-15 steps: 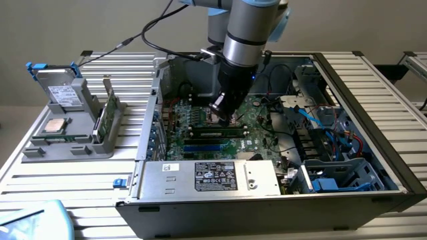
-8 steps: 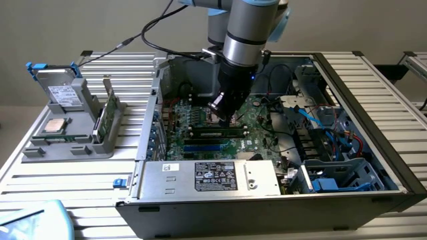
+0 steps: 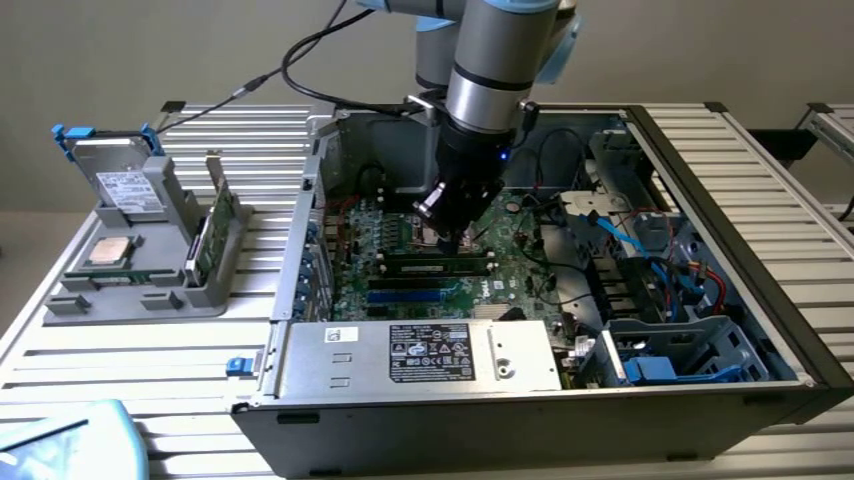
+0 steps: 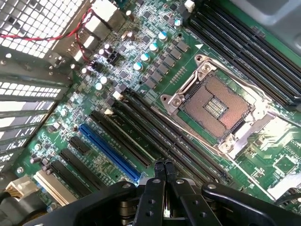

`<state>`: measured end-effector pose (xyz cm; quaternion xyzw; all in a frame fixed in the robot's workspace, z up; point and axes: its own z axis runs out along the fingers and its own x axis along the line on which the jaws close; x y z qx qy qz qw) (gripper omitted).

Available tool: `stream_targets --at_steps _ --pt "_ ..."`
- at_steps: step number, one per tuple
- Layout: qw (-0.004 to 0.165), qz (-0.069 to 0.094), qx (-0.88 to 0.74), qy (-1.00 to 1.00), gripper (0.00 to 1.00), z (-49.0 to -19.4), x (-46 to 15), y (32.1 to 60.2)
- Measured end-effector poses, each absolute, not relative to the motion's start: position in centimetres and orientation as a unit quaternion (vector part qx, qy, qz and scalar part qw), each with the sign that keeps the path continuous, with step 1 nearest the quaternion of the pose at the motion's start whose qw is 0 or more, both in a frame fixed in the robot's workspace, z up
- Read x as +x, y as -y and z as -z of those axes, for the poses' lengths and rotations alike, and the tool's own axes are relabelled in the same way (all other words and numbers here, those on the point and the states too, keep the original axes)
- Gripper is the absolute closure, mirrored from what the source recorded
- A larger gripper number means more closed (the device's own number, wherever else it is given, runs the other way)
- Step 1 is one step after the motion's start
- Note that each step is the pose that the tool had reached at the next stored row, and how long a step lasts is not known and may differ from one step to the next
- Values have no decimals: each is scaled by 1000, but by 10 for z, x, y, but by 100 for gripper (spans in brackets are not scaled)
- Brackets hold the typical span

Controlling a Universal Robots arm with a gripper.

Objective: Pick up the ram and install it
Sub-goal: 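Press down the ram until it locks into place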

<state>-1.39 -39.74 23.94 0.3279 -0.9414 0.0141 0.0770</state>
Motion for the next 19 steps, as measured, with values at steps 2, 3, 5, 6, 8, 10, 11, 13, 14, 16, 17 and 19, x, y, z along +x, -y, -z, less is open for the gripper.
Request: stream_targets --at_steps 2,3,5,6,8,10,11,13,14,16,17,19 --pt "77 -13 318 945 90 -239 -14 397" --pt "76 -13 313 947 90 -239 -14 397" --pt "76 -13 303 950 90 -239 -14 397" --pt "76 -12 298 952 90 -239 -14 397" --pt "76 -12 288 955 90 -239 -14 397" --pt "76 -11 277 958 90 -239 -14 397" --pt "75 -11 271 959 90 -239 -14 397" --pt "75 -10 260 963 90 -239 -14 397" --pt "75 -10 255 964 90 -239 -14 397" --pt "75 -9 243 967 90 -239 -14 397" --pt "75 -9 238 968 90 -239 -14 397" --pt "74 -9 226 971 90 -239 -14 397"
